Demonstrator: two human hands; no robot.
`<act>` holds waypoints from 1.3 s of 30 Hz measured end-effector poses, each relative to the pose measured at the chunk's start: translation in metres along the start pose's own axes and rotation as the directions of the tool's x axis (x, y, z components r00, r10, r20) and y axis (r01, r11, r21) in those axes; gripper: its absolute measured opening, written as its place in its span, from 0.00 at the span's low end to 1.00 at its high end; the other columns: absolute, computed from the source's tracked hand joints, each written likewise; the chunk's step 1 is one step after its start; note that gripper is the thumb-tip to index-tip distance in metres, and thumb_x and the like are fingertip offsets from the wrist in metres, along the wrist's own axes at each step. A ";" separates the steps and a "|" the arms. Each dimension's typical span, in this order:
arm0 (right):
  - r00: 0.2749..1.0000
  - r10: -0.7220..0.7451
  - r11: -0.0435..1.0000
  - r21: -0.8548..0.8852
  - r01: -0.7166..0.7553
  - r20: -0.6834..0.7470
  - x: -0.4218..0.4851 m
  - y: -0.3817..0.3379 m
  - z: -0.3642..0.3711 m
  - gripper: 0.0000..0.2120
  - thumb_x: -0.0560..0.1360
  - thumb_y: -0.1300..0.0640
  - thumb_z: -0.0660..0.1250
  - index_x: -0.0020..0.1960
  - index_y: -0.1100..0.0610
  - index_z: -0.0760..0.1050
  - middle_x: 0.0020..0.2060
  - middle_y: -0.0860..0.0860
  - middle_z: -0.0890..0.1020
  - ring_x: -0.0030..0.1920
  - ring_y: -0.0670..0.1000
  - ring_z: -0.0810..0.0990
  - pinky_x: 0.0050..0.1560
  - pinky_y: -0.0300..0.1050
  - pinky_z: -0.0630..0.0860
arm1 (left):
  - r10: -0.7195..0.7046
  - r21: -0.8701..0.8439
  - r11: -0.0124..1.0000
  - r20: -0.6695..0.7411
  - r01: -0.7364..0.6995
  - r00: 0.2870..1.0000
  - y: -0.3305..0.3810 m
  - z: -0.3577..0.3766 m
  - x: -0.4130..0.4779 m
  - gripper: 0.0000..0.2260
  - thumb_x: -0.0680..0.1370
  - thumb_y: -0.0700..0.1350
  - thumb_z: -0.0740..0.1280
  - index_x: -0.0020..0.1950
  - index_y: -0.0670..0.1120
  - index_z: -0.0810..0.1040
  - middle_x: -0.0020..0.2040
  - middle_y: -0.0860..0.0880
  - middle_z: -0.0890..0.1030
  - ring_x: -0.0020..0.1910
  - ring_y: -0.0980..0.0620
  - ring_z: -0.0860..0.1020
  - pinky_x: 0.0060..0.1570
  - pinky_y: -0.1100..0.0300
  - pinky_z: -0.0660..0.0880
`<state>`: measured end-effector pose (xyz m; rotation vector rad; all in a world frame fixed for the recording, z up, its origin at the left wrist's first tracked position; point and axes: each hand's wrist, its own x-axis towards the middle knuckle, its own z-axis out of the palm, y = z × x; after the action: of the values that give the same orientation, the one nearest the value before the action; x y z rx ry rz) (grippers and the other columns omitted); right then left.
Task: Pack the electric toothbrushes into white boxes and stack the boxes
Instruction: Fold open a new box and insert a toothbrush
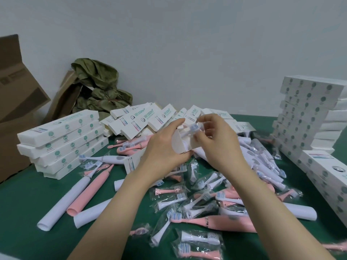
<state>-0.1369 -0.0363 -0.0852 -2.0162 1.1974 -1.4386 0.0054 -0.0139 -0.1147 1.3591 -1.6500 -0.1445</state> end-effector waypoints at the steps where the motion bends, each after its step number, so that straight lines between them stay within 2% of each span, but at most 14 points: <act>1: 0.999 0.007 0.998 0.060 -0.005 -0.044 0.000 -0.001 0.001 0.09 0.74 0.63 0.66 0.52 0.54 0.72 0.42 0.42 0.77 0.40 0.38 0.76 0.40 0.27 0.70 | 0.002 -0.001 1.000 -0.005 -0.002 1.000 0.000 0.000 0.000 0.33 0.66 0.45 0.76 0.69 0.55 0.69 0.63 0.57 0.75 0.59 0.60 0.70 0.55 0.67 0.65; 4: 0.993 -0.106 0.994 0.019 0.107 -0.057 -0.004 -0.004 0.010 0.06 0.73 0.64 0.68 0.44 0.54 0.74 0.36 0.42 0.77 0.37 0.39 0.76 0.41 0.26 0.70 | 0.003 -0.001 1.000 -0.023 -0.003 1.000 0.001 0.000 0.001 0.34 0.66 0.44 0.76 0.70 0.55 0.69 0.64 0.57 0.74 0.60 0.63 0.69 0.53 0.78 0.62; 7: 0.970 -0.216 0.960 -0.155 0.232 0.115 -0.007 -0.002 0.020 0.08 0.73 0.68 0.64 0.46 0.60 0.80 0.43 0.51 0.72 0.45 0.48 0.72 0.44 0.34 0.68 | -0.002 -0.012 1.000 -0.014 0.002 1.000 0.004 0.001 0.002 0.34 0.66 0.40 0.73 0.70 0.54 0.69 0.65 0.57 0.74 0.63 0.61 0.70 0.58 0.70 0.65; 10: 0.945 -0.258 0.947 -0.143 0.289 0.200 -0.009 0.004 0.022 0.13 0.71 0.71 0.59 0.47 0.62 0.81 0.45 0.52 0.67 0.48 0.52 0.68 0.44 0.38 0.66 | 0.016 -0.012 1.000 -0.012 -0.016 1.000 0.006 0.000 -0.001 0.33 0.67 0.39 0.72 0.70 0.54 0.69 0.65 0.56 0.75 0.62 0.62 0.70 0.58 0.71 0.65; 13: 0.980 -0.197 0.978 -0.081 0.194 -0.027 -0.012 0.008 0.018 0.12 0.73 0.68 0.62 0.51 0.58 0.79 0.47 0.50 0.70 0.48 0.48 0.70 0.46 0.28 0.65 | 0.034 -0.014 0.999 -0.040 -0.034 0.999 0.002 -0.004 -0.003 0.33 0.66 0.44 0.74 0.69 0.55 0.69 0.61 0.62 0.74 0.56 0.70 0.68 0.52 0.82 0.61; 15: 0.986 -0.080 0.997 -0.010 0.080 -0.143 -0.015 0.011 0.016 0.13 0.74 0.64 0.65 0.57 0.56 0.74 0.51 0.49 0.72 0.50 0.48 0.72 0.50 0.34 0.69 | 0.052 0.003 0.999 -0.067 -0.052 0.996 -0.001 -0.007 -0.003 0.33 0.66 0.48 0.76 0.69 0.58 0.69 0.56 0.69 0.72 0.54 0.74 0.67 0.51 0.83 0.60; 17: 0.991 0.123 0.979 0.170 -0.111 -0.061 -0.015 0.013 0.015 0.12 0.74 0.60 0.66 0.57 0.53 0.72 0.48 0.47 0.76 0.46 0.43 0.76 0.47 0.36 0.72 | 0.064 0.010 0.998 -0.060 -0.064 0.996 -0.003 -0.010 -0.002 0.34 0.66 0.52 0.76 0.68 0.62 0.66 0.56 0.73 0.69 0.57 0.73 0.67 0.53 0.81 0.61; 19: 0.971 0.229 0.898 0.372 -0.236 0.064 -0.015 0.011 0.015 0.05 0.75 0.61 0.64 0.49 0.54 0.75 0.36 0.46 0.79 0.33 0.40 0.78 0.36 0.35 0.73 | 0.101 0.038 0.994 0.029 -0.102 0.994 -0.006 -0.014 -0.003 0.37 0.65 0.54 0.77 0.69 0.67 0.61 0.59 0.77 0.65 0.60 0.75 0.64 0.56 0.81 0.60; 22: 0.979 0.198 0.878 0.437 -0.198 0.046 -0.016 0.008 0.015 0.08 0.75 0.64 0.62 0.45 0.57 0.79 0.30 0.47 0.81 0.28 0.43 0.78 0.30 0.34 0.72 | 0.156 0.111 0.978 0.171 -0.176 0.973 -0.007 -0.017 -0.004 0.44 0.66 0.47 0.76 0.67 0.76 0.52 0.59 0.79 0.59 0.60 0.77 0.59 0.59 0.75 0.60; 27: 0.981 0.191 0.837 0.515 -0.183 0.038 -0.018 0.003 0.016 0.08 0.74 0.66 0.63 0.44 0.58 0.80 0.28 0.49 0.79 0.27 0.44 0.74 0.31 0.38 0.71 | 0.123 -0.084 0.989 0.012 -0.122 0.992 -0.001 -0.018 -0.007 0.39 0.66 0.55 0.73 0.69 0.73 0.55 0.63 0.66 0.71 0.61 0.63 0.72 0.57 0.66 0.71; 30: 0.980 0.187 0.783 0.593 -0.188 0.064 -0.020 0.003 0.015 0.08 0.73 0.68 0.62 0.44 0.61 0.79 0.28 0.49 0.78 0.26 0.43 0.74 0.28 0.34 0.71 | 0.119 -0.159 0.979 -0.077 -0.130 0.990 0.001 -0.013 -0.010 0.27 0.66 0.58 0.71 0.61 0.65 0.65 0.57 0.63 0.76 0.57 0.61 0.75 0.52 0.67 0.72; 35: 0.989 0.113 0.773 0.618 -0.145 0.090 -0.023 0.000 0.025 0.12 0.79 0.55 0.59 0.46 0.60 0.77 0.36 0.49 0.77 0.38 0.46 0.74 0.40 0.41 0.72 | 0.144 -0.124 0.976 -0.237 -0.177 0.961 0.010 0.000 -0.010 0.11 0.67 0.48 0.69 0.44 0.58 0.69 0.45 0.60 0.76 0.45 0.61 0.74 0.44 0.72 0.67; 37: 0.988 0.102 0.795 0.588 -0.152 0.116 -0.026 -0.002 0.032 0.18 0.79 0.49 0.55 0.57 0.57 0.78 0.49 0.46 0.82 0.51 0.44 0.79 0.54 0.42 0.74 | 0.103 -0.123 0.983 -0.258 -0.138 0.961 0.014 0.004 -0.006 0.11 0.68 0.44 0.69 0.44 0.57 0.70 0.41 0.61 0.76 0.43 0.61 0.74 0.43 0.72 0.67; 39: 0.993 0.045 0.837 0.539 -0.099 0.112 -0.028 -0.003 0.034 0.17 0.81 0.52 0.53 0.65 0.54 0.75 0.58 0.45 0.80 0.61 0.41 0.76 0.62 0.40 0.72 | 0.073 -0.109 0.989 -0.262 -0.105 0.962 0.019 0.008 -0.003 0.06 0.71 0.45 0.65 0.46 0.51 0.72 0.42 0.58 0.76 0.44 0.61 0.73 0.44 0.70 0.67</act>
<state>-0.1080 -0.0168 -0.1126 -1.6012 0.7021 -1.4243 -0.0138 -0.0078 -0.1089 1.1567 -1.4565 -0.0137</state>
